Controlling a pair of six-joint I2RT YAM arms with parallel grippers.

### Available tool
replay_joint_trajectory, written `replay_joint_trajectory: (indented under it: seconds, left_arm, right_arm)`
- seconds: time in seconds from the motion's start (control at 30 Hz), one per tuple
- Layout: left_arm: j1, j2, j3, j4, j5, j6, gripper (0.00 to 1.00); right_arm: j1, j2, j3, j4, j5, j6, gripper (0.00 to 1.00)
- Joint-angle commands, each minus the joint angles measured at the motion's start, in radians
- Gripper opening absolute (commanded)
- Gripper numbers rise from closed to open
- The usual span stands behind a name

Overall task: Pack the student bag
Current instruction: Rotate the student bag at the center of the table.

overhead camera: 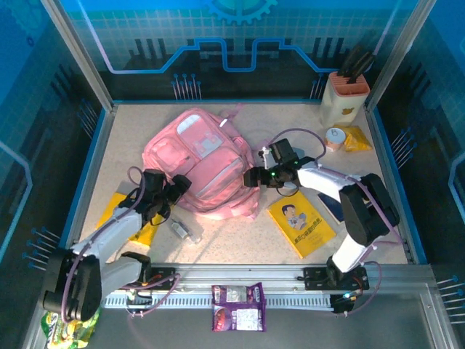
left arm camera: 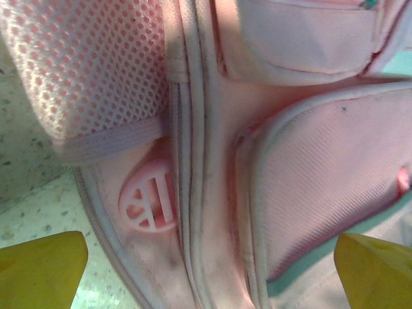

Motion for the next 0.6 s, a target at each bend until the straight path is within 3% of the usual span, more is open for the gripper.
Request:
replay_joint_trajectory:
  seconds: [0.0, 0.23, 0.37, 0.57]
  left_arm:
    - [-0.006, 0.079, 0.053, 0.046, -0.014, 0.024, 0.99]
    - [-0.004, 0.215, 0.087, 0.185, -0.001, 0.036, 0.99]
    - [-0.006, 0.294, 0.13, 0.278, 0.03, 0.055, 0.99]
    - [-0.005, 0.452, 0.28, 0.36, 0.075, 0.118, 0.99]
  right_arm:
    - [0.016, 0.049, 0.043, 0.022, -0.007, -0.009, 0.76]
    - [0.018, 0.082, 0.039, 0.062, -0.029, -0.027, 0.54]
    - [0.019, 0.073, -0.002, 0.072, -0.053, -0.026, 0.37]
    - [0.057, -0.002, -0.083, 0.107, -0.066, 0.008, 0.26]
